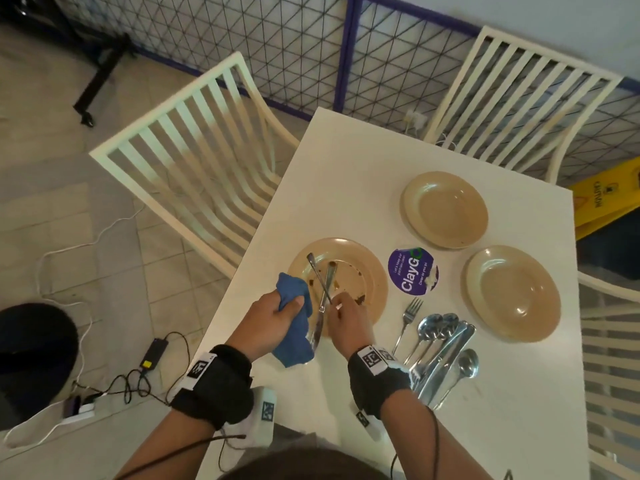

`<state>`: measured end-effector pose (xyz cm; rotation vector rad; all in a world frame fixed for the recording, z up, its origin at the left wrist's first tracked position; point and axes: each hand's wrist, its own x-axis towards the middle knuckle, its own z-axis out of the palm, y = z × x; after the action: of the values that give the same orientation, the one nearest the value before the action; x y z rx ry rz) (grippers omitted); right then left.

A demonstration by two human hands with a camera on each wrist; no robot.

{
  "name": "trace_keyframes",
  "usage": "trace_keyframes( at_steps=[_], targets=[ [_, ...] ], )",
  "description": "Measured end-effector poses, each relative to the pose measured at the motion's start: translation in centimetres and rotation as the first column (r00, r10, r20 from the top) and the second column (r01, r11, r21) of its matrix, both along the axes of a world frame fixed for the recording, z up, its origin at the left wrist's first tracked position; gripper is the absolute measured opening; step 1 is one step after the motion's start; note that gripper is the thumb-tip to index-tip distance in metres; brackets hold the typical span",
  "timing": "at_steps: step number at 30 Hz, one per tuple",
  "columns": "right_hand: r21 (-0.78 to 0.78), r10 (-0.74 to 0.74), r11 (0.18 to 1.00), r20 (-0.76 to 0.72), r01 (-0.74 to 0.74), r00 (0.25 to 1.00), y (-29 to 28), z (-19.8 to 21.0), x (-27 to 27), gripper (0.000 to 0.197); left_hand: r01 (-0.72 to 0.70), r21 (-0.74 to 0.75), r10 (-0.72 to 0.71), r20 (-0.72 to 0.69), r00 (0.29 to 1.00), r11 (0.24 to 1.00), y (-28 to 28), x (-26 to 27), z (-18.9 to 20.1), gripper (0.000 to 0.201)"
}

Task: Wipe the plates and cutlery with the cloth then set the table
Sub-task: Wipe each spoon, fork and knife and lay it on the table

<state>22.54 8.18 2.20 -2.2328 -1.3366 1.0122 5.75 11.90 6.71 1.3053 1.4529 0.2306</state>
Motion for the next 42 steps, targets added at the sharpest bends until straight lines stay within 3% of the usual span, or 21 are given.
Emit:
trace_keyframes(
  at_steps=[2,5,9,10,12,14,18,24,29,33,40,42],
  targets=[
    [0.102,0.05,0.994,0.007,-0.051,0.999,-1.0,1.1,0.3,0.016,-0.063,-0.047,0.065,0.035,0.997,0.997,0.5,2.0,0.1,0.041],
    [0.134,0.186,0.969,0.145,-0.205,0.972,-2.6,2.8,1.0,0.026,-0.138,-0.12,0.15,0.09,0.985,0.983,1.0,5.1,0.8,0.05],
    [0.176,0.253,0.937,0.258,-0.302,0.933,-4.6,4.9,2.1,0.036,-0.256,-0.172,0.279,0.12,0.953,0.951,0.9,8.7,2.2,0.038],
    [0.208,0.211,0.945,0.203,-0.253,0.956,-5.1,5.3,2.5,0.032,-0.278,-0.18,0.304,0.139,0.942,0.944,0.7,9.5,2.5,0.034],
    [0.247,0.035,0.969,-0.048,-0.022,0.998,-5.7,5.9,3.6,0.023,-0.304,-0.197,0.343,0.213,0.915,0.932,0.1,10.6,3.1,0.026],
    [0.185,-0.115,0.967,-0.289,0.173,0.95,-6.1,6.4,5.0,0.02,-0.289,-0.212,0.342,0.285,0.895,0.933,-0.7,11.6,4.2,0.02],
    [0.153,-0.154,0.955,-0.47,0.252,0.869,-7.4,7.2,7.5,0.017,-0.234,-0.194,0.29,0.351,0.89,0.953,-1.7,13.2,5.6,0.029],
    [0.22,-0.12,0.954,-0.338,0.202,0.934,-9.7,7.9,10.7,0.022,-0.159,-0.12,0.191,0.332,0.924,0.98,-4.3,16.2,6.8,0.028],
    [0.154,-0.122,0.966,-0.43,0.206,0.894,-11.0,9.4,13.0,0.028,-0.237,-0.229,0.317,0.434,0.843,0.944,-5.6,16.9,6.4,0.023],
    [0.196,-0.018,0.974,-0.42,0.111,0.907,-11.8,10.2,13.5,0.035,-0.206,-0.157,0.257,0.467,0.846,0.966,-6.2,17.9,7.3,0.01],
    [0.235,0.003,0.969,-0.335,0.08,0.942,-12.6,12.0,14.0,0.037,-0.332,-0.054,0.314,0.492,0.812,0.942,-4.7,19.8,7.9,0.023],
    [0.226,0.004,0.972,-0.295,0.065,0.956,-11.8,12.1,14.5,0.037,-0.295,-0.069,0.295,0.439,0.849,0.953,-6.0,20.7,7.3,0.031]
  ],
)
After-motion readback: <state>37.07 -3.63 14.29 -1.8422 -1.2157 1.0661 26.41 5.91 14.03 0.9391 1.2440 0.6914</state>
